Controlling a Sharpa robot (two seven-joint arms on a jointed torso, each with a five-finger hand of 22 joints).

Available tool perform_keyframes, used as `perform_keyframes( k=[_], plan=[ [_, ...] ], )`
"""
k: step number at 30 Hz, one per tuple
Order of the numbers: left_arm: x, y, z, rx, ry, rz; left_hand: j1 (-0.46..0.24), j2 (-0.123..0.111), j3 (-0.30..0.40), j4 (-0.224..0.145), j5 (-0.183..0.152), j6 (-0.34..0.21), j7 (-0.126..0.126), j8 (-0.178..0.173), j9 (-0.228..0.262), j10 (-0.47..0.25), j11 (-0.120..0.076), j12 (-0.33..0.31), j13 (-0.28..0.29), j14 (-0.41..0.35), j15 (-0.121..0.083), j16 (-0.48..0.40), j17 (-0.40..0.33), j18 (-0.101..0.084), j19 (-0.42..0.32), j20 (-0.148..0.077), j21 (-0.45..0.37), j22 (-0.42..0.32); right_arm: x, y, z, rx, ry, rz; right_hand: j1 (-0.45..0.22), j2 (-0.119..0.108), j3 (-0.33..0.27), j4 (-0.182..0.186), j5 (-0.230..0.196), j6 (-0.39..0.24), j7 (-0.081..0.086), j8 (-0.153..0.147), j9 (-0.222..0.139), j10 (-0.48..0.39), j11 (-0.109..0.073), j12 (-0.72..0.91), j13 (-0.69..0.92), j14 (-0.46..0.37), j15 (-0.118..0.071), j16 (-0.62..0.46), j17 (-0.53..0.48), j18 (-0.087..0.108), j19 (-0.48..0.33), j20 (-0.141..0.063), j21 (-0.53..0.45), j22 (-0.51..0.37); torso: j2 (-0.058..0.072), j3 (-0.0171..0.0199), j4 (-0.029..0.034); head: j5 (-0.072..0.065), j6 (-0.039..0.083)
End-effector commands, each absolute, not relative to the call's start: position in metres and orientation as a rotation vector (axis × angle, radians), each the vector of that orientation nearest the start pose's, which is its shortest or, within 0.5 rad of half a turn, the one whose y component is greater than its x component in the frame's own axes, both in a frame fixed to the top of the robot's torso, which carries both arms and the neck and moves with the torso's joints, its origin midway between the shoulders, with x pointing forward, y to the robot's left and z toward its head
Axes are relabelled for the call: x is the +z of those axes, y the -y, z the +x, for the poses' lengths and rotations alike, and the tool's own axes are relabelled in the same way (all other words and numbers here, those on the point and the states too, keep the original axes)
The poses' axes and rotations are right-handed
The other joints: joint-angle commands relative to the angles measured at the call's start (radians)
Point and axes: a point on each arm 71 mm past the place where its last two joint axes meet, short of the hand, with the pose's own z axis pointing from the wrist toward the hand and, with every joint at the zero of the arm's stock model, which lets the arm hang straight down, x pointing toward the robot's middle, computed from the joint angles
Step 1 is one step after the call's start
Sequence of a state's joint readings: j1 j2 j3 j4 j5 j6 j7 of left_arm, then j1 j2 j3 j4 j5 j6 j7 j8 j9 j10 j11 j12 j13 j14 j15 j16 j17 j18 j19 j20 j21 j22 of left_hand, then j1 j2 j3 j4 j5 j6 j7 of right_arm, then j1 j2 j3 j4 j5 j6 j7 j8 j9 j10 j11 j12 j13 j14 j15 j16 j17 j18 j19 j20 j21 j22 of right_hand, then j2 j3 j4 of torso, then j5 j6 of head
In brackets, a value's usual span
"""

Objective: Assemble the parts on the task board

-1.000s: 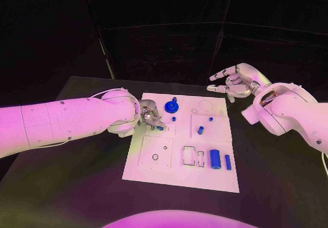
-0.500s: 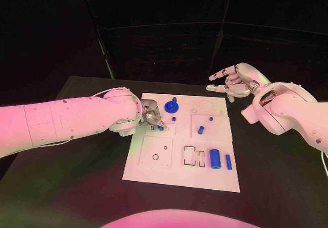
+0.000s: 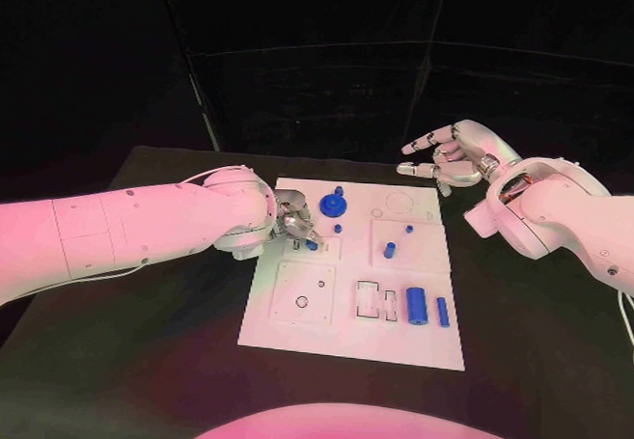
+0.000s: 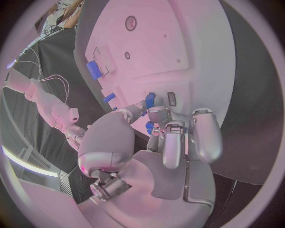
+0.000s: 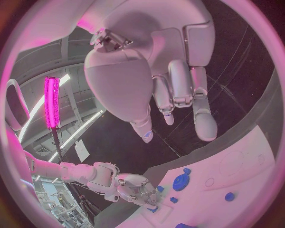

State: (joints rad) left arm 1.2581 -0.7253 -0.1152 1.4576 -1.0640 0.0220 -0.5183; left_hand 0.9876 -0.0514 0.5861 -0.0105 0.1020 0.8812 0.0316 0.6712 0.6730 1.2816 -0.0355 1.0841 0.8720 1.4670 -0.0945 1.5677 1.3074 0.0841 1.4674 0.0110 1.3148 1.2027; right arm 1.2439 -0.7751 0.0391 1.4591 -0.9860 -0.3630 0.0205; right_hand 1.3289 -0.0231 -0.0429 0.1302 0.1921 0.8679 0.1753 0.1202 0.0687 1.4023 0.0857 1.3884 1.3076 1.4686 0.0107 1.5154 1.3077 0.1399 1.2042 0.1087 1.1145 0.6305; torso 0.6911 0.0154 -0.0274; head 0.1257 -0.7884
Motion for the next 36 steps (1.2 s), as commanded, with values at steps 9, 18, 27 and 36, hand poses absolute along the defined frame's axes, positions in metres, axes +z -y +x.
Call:
perform_keyframes(
  k=[9,18,27,36],
  plan=[
    [-0.2287,-0.1789,0.4902,-0.407,-2.279,-0.173,-0.032,-0.003,-0.128,0.04,0.001,0.019,-0.003,0.002,-0.006,0.002,-0.007,0.01,-0.013,0.104,-0.009,0.003,0.263,-0.014,0.013,-0.007,0.013,0.014,-0.1337,0.1857,0.515,0.988,-1.57,0.238,0.001,0.005,-0.005,0.001,0.005,-0.006,0.0,-0.004,-0.001,-0.009,0.001,-0.006,0.015,0.069,-0.004,-0.007,0.117,0.018,-0.004,0.0,-0.005,-0.003,0.0,-0.0002,0.001,-0.001,-0.002],
    [-0.2289,-0.1778,0.491,-0.407,-2.282,-0.169,-0.032,0.003,-0.165,0.051,0.001,0.023,-0.004,0.001,-0.008,0.004,-0.008,0.014,-0.016,0.104,-0.009,0.003,0.263,-0.015,0.015,-0.008,0.017,0.021,-0.1337,0.1855,0.515,0.988,-1.569,0.238,0.001,0.005,-0.005,0.001,0.005,-0.006,0.0,-0.004,-0.001,-0.009,0.001,-0.006,0.015,0.069,-0.004,-0.007,0.117,0.018,-0.004,0.0,-0.005,-0.003,0.0,-0.0002,0.001,-0.004,-0.005],
    [-0.229,-0.1775,0.492,-0.405,-2.279,-0.171,-0.038,0.011,-0.204,0.07,0.002,0.027,-0.004,-0.001,-0.011,0.006,-0.008,0.016,-0.021,0.104,-0.01,0.003,0.263,-0.015,0.015,-0.008,0.018,0.023,-0.1337,0.1856,0.5151,0.988,-1.569,0.237,-0.001,0.005,-0.006,0.002,0.004,-0.006,0.0,-0.005,-0.001,-0.01,0.001,-0.007,0.015,0.069,-0.004,-0.007,0.117,0.018,-0.005,0.001,-0.007,-0.005,0.0,-0.0004,0.0014,-0.004,-0.004],
    [-0.2288,-0.1764,0.4926,-0.407,-2.273,-0.175,-0.086,0.011,-0.316,0.136,0.0,0.035,-0.006,-0.002,-0.015,0.01,-0.009,0.023,-0.027,0.104,-0.01,0.003,0.263,-0.016,0.016,-0.008,0.02,0.029,-0.1337,0.1854,0.5153,0.989,-1.568,0.237,-0.003,0.005,-0.008,0.003,0.004,-0.007,0.001,-0.005,-0.001,-0.01,0.001,-0.007,0.014,0.069,-0.004,-0.007,0.116,0.019,-0.006,0.001,-0.008,-0.007,0.0,-0.0004,0.0011,-0.004,-0.002]
  ],
)
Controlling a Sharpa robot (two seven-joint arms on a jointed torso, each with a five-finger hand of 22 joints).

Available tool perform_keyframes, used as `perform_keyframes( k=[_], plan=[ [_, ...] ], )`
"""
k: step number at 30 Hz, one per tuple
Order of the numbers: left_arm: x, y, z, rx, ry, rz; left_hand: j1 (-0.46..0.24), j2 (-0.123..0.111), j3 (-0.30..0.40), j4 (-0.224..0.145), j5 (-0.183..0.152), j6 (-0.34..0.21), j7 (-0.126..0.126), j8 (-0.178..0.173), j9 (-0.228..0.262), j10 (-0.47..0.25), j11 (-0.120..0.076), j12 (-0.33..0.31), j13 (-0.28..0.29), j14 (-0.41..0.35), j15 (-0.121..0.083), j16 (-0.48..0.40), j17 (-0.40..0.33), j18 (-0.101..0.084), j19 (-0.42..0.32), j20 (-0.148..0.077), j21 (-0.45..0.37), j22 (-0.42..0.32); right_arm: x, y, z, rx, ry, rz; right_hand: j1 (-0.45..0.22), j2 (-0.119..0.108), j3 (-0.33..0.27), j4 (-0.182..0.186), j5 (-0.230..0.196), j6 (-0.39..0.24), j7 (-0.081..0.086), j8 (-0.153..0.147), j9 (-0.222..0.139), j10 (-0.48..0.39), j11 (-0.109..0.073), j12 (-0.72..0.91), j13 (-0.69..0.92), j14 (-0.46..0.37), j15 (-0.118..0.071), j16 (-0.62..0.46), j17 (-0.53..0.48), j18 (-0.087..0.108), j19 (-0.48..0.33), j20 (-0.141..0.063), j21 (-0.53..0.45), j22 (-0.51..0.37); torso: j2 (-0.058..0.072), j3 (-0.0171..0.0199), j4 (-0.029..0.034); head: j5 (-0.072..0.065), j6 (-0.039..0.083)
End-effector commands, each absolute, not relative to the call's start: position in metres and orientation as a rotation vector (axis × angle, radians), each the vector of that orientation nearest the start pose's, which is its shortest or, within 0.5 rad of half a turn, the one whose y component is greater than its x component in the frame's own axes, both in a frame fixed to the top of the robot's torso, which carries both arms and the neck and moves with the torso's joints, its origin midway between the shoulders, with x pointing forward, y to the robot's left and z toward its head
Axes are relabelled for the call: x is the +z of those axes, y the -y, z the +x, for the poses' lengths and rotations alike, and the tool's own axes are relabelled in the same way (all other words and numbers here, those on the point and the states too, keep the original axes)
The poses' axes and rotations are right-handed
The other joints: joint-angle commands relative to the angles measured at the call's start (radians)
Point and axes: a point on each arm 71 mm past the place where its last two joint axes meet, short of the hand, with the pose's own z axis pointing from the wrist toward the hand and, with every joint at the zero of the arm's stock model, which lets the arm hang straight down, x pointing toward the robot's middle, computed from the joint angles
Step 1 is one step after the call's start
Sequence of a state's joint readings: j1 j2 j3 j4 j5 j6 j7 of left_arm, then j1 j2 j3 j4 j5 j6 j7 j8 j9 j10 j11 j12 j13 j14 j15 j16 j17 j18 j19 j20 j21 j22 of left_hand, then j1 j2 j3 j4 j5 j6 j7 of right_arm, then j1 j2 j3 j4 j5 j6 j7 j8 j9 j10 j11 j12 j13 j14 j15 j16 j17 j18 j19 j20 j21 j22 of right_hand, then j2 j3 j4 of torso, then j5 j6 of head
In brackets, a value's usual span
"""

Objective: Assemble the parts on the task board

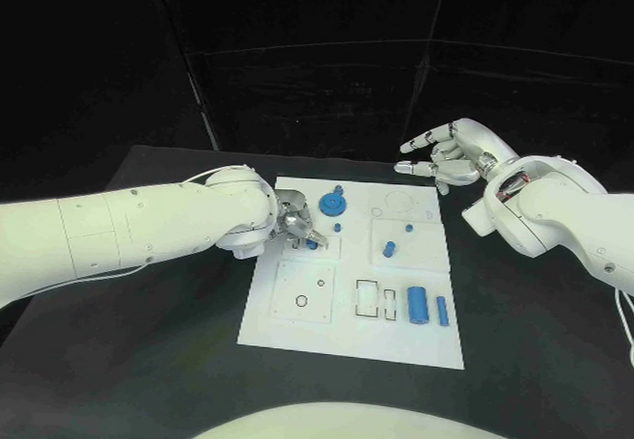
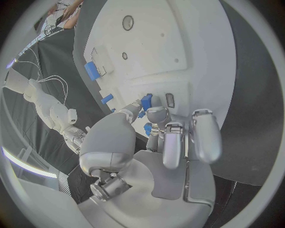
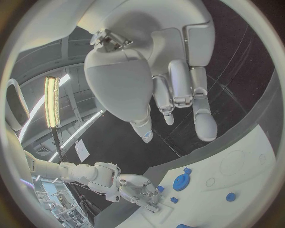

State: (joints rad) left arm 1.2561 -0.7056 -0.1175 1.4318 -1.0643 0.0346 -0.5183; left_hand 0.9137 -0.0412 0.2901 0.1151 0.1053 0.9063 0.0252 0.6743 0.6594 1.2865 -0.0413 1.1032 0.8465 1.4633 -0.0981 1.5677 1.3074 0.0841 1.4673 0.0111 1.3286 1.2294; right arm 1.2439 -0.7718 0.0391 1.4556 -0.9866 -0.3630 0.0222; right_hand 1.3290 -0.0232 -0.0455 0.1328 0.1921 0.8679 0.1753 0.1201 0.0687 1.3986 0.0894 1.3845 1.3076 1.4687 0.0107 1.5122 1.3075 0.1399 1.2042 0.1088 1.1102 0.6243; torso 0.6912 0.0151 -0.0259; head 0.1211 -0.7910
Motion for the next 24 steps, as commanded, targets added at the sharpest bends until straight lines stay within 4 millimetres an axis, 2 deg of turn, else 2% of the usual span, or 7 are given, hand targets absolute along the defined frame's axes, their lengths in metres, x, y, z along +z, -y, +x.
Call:
perform_keyframes(
  k=[1,5,18,24],
  plan=[
    [-0.229,-0.176,0.493,-0.408,-2.272,-0.176,-0.013,0.001,-0.029,0.015,-0.004,0.01,0.0,-0.005,-0.001,0.005,-0.004,0.005,-0.002,0.107,-0.007,0.003,0.263,-0.016,0.016,-0.008,0.007,0.003,-0.134,0.185,0.515,0.989,-1.568,0.237,-0.003,0.005,-0.006,0.001,0.004,-0.007,0.001,-0.005,-0.001,-0.007,-0.002,-0.003,0.014,0.069,-0.004,-0.004,0.116,0.019,-0.006,0.001,-0.003,-0.001,0.0,0.0,-0.0006,0.0,0.0],
    [-0.228,-0.176,0.493,-0.411,-2.268,-0.178,-0.024,0.009,-0.081,0.046,-0.003,0.012,-0.002,-0.005,-0.002,0.007,-0.005,0.01,-0.003,0.107,-0.008,0.003,0.263,-0.017,0.018,-0.009,0.01,0.008,-0.134,0.185,0.515,0.99,-1.568,0.236,-0.006,0.006,-0.008,0.003,0.004,-0.007,0.001,-0.005,-0.001,-0.007,-0.002,-0.004,0.013,0.068,-0.004,-0.005,0.115,0.019,-0.006,0.001,-0.004,-0.002,0.001,0.0,-0.0009,-0.001,0.0],
    [-0.227,-0.177,0.492,-0.413,-2.263,-0.181,-0.018,0.011,-0.114,0.061,-0.004,0.013,-0.003,-0.004,-0.002,0.007,-0.006,0.01,-0.008,0.107,-0.009,0.003,0.263,-0.017,0.018,-0.01,0.012,0.012,-0.134,0.185,0.515,0.992,-1.566,0.234,-0.007,0.006,-0.009,0.004,0.004,-0.007,0.001,-0.006,-0.001,-0.007,-0.002,-0.004,0.013,0.068,-0.004,-0.005,0.115,0.019,-0.007,0.001,-0.005,-0.003,0.0,-0.0005,-0.0003,-0.003,-0.001],
    [-0.215,-0.181,0.491,-0.425,-2.246,-0.18,-0.006,0.009,-0.135,0.064,-0.004,0.011,-0.002,-0.004,-0.002,0.009,-0.006,0.018,0.002,0.107,-0.009,0.003,0.263,-0.014,0.014,-0.01,-0.001,-0.005,-0.134,0.186,0.516,0.99,-1.562,0.235,-0.007,0.006,-0.009,0.004,0.004,-0.007,0.001,-0.006,-0.001,-0.007,-0.002,-0.004,0.013,0.068,-0.004,-0.005,0.115,0.019,-0.007,0.001,-0.005,-0.003,0.0,-0.0008,-0.0006,-0.005,0.001]
  ],
)
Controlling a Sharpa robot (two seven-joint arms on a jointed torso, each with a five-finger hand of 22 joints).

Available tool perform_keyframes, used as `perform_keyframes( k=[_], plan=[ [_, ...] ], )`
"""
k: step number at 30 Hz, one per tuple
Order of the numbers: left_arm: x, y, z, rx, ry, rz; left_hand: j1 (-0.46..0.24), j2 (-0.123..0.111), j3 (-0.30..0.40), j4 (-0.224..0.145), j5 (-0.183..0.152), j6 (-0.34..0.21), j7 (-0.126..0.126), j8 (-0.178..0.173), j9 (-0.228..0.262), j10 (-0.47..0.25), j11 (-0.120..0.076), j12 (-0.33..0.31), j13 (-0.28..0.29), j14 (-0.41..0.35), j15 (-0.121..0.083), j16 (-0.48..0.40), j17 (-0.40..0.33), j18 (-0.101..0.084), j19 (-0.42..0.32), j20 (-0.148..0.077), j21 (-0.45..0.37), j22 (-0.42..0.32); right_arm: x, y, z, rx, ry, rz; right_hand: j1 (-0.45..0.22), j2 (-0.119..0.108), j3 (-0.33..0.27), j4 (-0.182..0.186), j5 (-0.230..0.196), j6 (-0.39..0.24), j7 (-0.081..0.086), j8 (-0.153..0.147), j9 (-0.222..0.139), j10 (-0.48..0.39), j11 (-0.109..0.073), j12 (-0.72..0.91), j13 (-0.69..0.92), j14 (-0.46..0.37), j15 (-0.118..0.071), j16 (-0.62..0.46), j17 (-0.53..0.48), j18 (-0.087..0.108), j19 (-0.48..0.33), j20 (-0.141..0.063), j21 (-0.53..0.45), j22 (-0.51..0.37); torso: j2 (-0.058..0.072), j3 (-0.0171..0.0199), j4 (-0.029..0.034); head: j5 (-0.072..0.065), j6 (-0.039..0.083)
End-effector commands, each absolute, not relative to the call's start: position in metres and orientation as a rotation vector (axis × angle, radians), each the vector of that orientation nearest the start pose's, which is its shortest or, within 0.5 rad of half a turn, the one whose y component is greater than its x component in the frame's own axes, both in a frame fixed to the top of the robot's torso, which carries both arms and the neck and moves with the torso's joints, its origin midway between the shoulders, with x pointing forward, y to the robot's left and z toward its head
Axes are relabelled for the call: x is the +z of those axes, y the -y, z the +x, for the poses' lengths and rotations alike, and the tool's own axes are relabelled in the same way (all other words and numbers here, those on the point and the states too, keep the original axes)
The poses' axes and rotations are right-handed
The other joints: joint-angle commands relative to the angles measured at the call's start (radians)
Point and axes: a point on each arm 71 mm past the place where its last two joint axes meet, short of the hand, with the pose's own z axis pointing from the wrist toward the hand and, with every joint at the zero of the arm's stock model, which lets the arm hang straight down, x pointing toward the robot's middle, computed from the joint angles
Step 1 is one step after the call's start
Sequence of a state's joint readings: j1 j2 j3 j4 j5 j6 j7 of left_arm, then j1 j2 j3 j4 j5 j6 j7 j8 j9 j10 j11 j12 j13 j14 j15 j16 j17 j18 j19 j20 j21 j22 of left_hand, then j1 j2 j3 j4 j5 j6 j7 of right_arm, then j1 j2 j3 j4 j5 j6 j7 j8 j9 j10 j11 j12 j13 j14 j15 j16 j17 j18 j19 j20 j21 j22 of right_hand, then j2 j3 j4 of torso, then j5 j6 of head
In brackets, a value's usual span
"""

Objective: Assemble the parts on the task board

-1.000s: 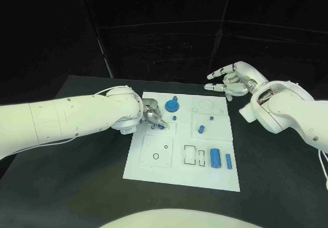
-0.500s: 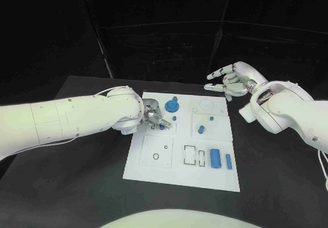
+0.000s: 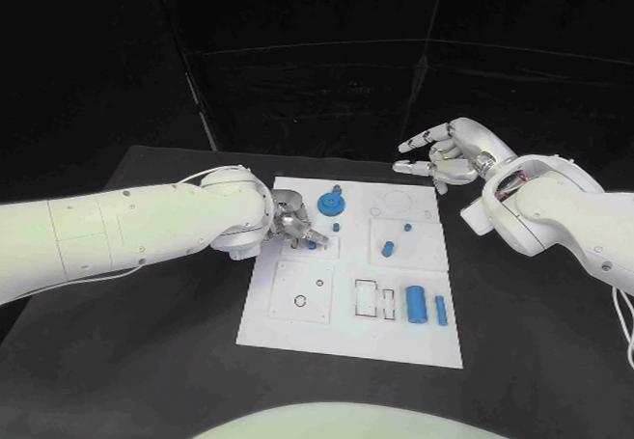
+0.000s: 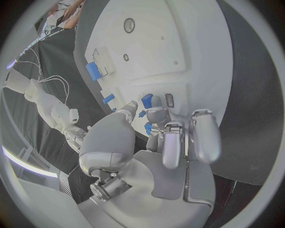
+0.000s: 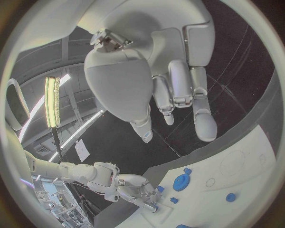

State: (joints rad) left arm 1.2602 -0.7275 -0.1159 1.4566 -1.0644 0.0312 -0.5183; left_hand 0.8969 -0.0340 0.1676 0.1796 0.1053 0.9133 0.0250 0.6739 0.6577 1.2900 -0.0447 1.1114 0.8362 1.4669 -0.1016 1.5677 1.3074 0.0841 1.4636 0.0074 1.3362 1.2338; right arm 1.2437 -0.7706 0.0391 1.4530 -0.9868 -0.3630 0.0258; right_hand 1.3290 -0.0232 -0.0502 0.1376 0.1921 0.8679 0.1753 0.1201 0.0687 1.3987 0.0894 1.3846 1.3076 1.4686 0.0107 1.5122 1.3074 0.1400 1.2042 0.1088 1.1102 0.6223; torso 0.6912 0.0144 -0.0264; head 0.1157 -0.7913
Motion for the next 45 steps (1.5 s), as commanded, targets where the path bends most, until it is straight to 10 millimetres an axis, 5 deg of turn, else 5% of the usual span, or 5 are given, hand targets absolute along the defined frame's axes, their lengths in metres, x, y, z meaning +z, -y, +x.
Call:
perform_keyframes(
  k=[1,8,16,26,45],
  plan=[
    [-0.212,-0.182,0.492,-0.429,-2.242,-0.18,0.013,0.001,-0.016,0.0,-0.004,0.003,-0.002,-0.003,0.0,0.005,-0.002,0.012,0.015,0.104,-0.005,0.003,0.263,-0.013,0.016,-0.007,-0.011,-0.012,-0.134,0.187,0.516,0.989,-1.562,0.235,-0.007,0.006,-0.005,-0.001,0.004,-0.007,0.001,-0.006,-0.001,-0.007,-0.002,-0.004,0.013,0.068,-0.004,-0.005,0.115,0.019,-0.007,0.001,-0.005,-0.001,0.0,0.0,-0.0001,0.0,0.002],
    [-0.177,-0.196,0.508,-0.42,-2.212,-0.176,0.031,-0.005,-0.05,0.005,-0.005,-0.012,0.004,-0.011,-0.003,-0.008,0.003,0.009,0.008,0.104,-0.002,0.003,0.263,-0.01,0.011,-0.004,-0.024,-0.028,-0.134,0.188,0.518,0.984,-1.561,0.238,-0.007,0.006,-0.005,-0.001,0.004,-0.007,0.001,-0.006,-0.001,-0.007,-0.002,-0.004,0.013,0.068,-0.004,-0.005,0.115,0.019,-0.007,0.001,-0.005,-0.001,-0.001,0.0011,0.001,0.002,0.006],
    [-0.155,-0.223,0.536,-0.353,-2.226,-0.221,0.067,0.008,-0.105,0.021,-0.023,-0.053,0.031,-0.072,-0.051,-0.044,0.026,-0.01,-0.028,0.104,0.018,0.003,0.263,0.001,-0.01,0.013,-0.072,-0.086,-0.135,0.187,0.518,0.986,-1.564,0.237,-0.009,0.007,-0.007,0.001,0.004,-0.008,0.001,-0.006,-0.001,-0.006,-0.002,-0.003,0.014,0.069,-0.004,-0.004,0.117,0.019,-0.006,0.001,-0.005,0.0,0.001,0.0021,-0.0009,0.006,0.01],
    [-0.16,-0.238,0.563,-0.287,-2.239,-0.291,0.086,0.014,-0.127,0.026,-0.028,-0.046,0.034,-0.084,-0.068,-0.045,0.029,-0.003,-0.024,0.104,0.02,0.003,0.263,0.0,-0.008,0.017,-0.071,-0.082,-0.135,0.186,0.518,0.987,-1.565,0.236,-0.009,0.007,-0.007,0.001,0.004,-0.008,0.001,-0.006,-0.001,-0.006,-0.002,-0.003,0.014,0.069,-0.004,-0.004,0.117,0.019,-0.006,0.001,-0.005,0.0,0.001,-0.0005,-0.0007,0.006,0.011],
    [-0.185,-0.222,0.575,-0.25,-2.31,-0.281,0.103,0.015,-0.196,0.052,-0.058,-0.048,0.042,-0.119,-0.111,-0.055,0.035,-0.001,-0.031,0.104,0.025,0.003,0.263,0.001,-0.009,0.021,-0.073,-0.082,-0.135,0.182,0.518,0.995,-1.566,0.231,-0.009,0.008,-0.007,0.001,0.005,-0.008,0.001,-0.006,-0.001,-0.006,-0.002,-0.003,0.014,0.069,-0.004,-0.004,0.117,0.019,-0.006,0.001,-0.005,-0.001,0.0,-0.0003,0.0004,0.009,0.008]
  ],
)
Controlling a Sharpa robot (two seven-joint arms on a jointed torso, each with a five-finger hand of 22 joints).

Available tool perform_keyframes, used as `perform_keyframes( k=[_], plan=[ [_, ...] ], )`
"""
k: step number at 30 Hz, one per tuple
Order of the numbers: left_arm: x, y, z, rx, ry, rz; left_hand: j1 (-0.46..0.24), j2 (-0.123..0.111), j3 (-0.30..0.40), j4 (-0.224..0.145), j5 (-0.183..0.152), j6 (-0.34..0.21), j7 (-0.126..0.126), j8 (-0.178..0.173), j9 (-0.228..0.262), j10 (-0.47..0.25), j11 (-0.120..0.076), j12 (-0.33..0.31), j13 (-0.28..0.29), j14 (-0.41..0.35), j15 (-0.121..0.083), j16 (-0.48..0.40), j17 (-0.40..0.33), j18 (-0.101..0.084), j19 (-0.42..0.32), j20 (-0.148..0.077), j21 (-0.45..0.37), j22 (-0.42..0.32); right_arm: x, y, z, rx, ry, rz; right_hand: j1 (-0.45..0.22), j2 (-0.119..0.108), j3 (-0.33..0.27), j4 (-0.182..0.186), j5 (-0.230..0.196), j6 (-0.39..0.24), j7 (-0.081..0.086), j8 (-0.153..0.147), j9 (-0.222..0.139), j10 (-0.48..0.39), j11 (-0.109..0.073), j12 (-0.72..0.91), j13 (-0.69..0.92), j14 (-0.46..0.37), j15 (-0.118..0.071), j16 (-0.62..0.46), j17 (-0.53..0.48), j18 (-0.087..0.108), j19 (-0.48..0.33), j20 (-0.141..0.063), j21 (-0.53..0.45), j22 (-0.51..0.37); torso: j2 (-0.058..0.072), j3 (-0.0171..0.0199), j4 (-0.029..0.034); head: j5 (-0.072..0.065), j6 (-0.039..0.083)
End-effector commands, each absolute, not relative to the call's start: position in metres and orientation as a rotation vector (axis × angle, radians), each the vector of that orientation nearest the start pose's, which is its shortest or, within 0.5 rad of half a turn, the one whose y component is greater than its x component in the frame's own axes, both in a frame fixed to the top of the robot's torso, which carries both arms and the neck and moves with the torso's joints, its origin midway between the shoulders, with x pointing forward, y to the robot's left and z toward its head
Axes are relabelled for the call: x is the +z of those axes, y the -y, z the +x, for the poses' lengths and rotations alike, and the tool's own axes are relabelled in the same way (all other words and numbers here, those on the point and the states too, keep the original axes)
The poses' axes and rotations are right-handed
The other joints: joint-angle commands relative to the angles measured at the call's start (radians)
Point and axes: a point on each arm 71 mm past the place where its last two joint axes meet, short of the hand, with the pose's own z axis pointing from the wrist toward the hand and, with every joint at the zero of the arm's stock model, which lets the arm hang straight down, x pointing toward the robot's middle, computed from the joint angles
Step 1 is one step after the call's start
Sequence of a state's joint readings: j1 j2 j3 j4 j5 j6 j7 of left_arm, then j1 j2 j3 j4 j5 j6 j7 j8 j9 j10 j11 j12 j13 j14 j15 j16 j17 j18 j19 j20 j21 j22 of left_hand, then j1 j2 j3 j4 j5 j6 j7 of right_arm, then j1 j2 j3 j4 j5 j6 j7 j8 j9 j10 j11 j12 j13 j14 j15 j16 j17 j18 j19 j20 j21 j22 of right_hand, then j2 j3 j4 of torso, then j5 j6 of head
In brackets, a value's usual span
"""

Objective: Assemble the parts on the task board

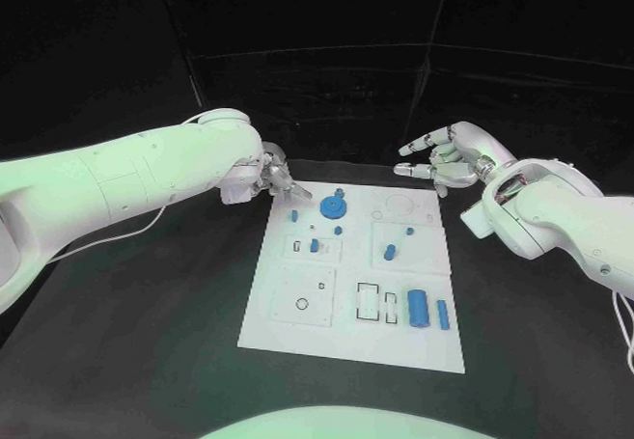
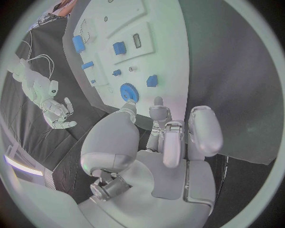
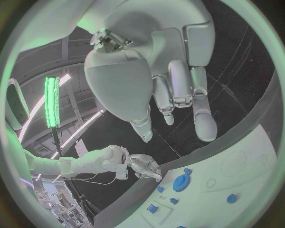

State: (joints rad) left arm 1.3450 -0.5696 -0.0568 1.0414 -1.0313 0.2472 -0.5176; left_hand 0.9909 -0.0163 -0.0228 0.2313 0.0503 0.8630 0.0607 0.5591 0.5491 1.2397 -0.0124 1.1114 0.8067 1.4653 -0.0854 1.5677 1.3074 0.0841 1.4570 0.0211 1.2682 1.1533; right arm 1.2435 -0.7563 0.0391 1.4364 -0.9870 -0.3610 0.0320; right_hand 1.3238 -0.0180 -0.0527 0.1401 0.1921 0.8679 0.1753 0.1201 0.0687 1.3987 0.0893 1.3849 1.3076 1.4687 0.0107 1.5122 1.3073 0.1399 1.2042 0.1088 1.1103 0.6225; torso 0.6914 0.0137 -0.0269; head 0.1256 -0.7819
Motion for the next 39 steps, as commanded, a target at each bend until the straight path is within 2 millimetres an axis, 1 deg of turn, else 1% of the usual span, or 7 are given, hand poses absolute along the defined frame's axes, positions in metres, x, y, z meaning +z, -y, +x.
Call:
perform_keyframes(
  k=[1,5,12,19,30,34,39],
  plan=[
    [-0.186,-0.221,0.575,-0.248,-2.314,-0.279,0.009,-0.002,-0.006,0.0,-0.003,0.002,0.006,-0.004,-0.002,-0.005,0.003,-0.001,-0.001,0.105,0.009,0.003,0.263,0.001,-0.002,0.007,-0.005,-0.002,-0.135,0.182,0.518,0.995,-1.567,0.23,-0.004,0.003,-0.005,-0.001,0.005,-0.008,0.001,-0.006,-0.001,-0.006,-0.002,-0.003,0.014,0.069,-0.004,-0.004,0.117,0.019,-0.006,0.001,-0.005,-0.001,0.0,0.001,0.0014,-0.001,-0.001],
    [-0.19,-0.218,0.574,-0.247,-2.334,-0.265,0.012,-0.001,-0.014,0.003,-0.003,0.003,0.007,-0.008,-0.008,-0.007,0.004,-0.003,-0.005,0.105,0.01,0.003,0.263,0.001,-0.003,0.007,-0.007,-0.003,-0.135,0.182,0.518,0.998,-1.568,0.227,-0.004,0.004,-0.005,-0.001,0.005,-0.008,0.001,-0.006,-0.001,-0.007,-0.002,-0.004,0.013,0.069,-0.004,-0.005,0.116,0.019,-0.007,0.001,-0.006,-0.002,0.0,0.001,0.0019,-0.006,0.001],
    [-0.192,-0.215,0.574,-0.243,-2.354,-0.251,0.029,0.008,-0.023,0.002,-0.002,0.008,0.008,-0.013,-0.018,-0.01,0.005,-0.004,-0.008,0.105,0.011,0.003,0.263,0.001,-0.004,0.008,-0.008,-0.003,-0.135,0.181,0.519,0.999,-1.57,0.226,-0.004,0.004,-0.005,-0.001,0.005,-0.008,0.001,-0.006,-0.001,-0.007,-0.002,-0.004,0.013,0.069,-0.004,-0.005,0.116,0.019,-0.007,0.001,-0.006,-0.002,0.0,0.0004,0.0003,-0.002,-0.002],
    [-0.197,-0.213,0.572,-0.229,-2.385,-0.226,0.055,0.02,-0.033,-0.004,-0.002,0.019,0.007,-0.016,-0.028,-0.01,0.004,-0.002,-0.007,0.105,0.011,0.003,0.263,0.0,-0.003,0.009,-0.006,0.0,-0.135,0.181,0.519,1.0,-1.57,0.226,-0.004,0.005,-0.005,-0.001,0.006,-0.009,0.001,-0.007,-0.001,-0.007,-0.002,-0.004,0.013,0.069,-0.004,-0.005,0.116,0.019,-0.006,0.001,-0.006,-0.002,0.0,0.0007,0.0026,-0.003,-0.003],
    [-0.199,-0.214,0.57,-0.207,-2.397,-0.205,0.066,0.029,-0.038,-0.007,-0.002,0.025,0.006,-0.016,-0.033,-0.011,0.004,-0.003,-0.009,0.105,0.011,0.003,0.263,0.001,-0.004,0.009,-0.009,-0.002,-0.135,0.181,0.519,1.0,-1.57,0.226,-0.003,0.007,-0.005,-0.001,0.008,-0.009,0.001,-0.007,-0.001,-0.006,-0.002,-0.003,0.014,0.069,-0.004,-0.005,0.116,0.019,-0.006,0.001,-0.006,-0.002,-0.001,0.0015,0.0007,0.0,-0.006],
    [-0.199,-0.213,0.57,-0.208,-2.397,-0.2,0.072,0.033,-0.04,-0.01,-0.002,0.028,0.006,-0.015,-0.035,-0.011,0.004,-0.001,-0.008,0.105,0.01,0.003,0.263,0.001,-0.004,0.009,-0.008,-0.001,-0.135,0.181,0.519,1.0,-1.571,0.226,-0.003,0.007,-0.005,-0.001,0.008,-0.009,0.001,-0.007,-0.001,-0.006,-0.002,-0.003,0.014,0.069,-0.004,-0.005,0.116,0.019,-0.006,0.001,-0.006,-0.002,0.0,0.0006,0.0016,-0.001,-0.006],
    [-0.199,-0.211,0.569,-0.213,-2.391,-0.198,0.088,0.044,-0.042,-0.016,-0.002,0.034,0.004,-0.014,-0.039,-0.01,0.003,0.0,-0.008,0.105,0.01,0.003,0.263,0.001,-0.004,0.009,-0.007,0.001,-0.136,0.18,0.519,1.0,-1.571,0.225,-0.003,0.007,-0.005,-0.001,0.008,-0.009,0.001,-0.007,-0.001,-0.006,-0.002,-0.003,0.014,0.069,-0.004,-0.005,0.116,0.019,-0.006,0.001,-0.006,-0.002,-0.001,0.0009,0.0015,0.0,-0.007]
  ],
)
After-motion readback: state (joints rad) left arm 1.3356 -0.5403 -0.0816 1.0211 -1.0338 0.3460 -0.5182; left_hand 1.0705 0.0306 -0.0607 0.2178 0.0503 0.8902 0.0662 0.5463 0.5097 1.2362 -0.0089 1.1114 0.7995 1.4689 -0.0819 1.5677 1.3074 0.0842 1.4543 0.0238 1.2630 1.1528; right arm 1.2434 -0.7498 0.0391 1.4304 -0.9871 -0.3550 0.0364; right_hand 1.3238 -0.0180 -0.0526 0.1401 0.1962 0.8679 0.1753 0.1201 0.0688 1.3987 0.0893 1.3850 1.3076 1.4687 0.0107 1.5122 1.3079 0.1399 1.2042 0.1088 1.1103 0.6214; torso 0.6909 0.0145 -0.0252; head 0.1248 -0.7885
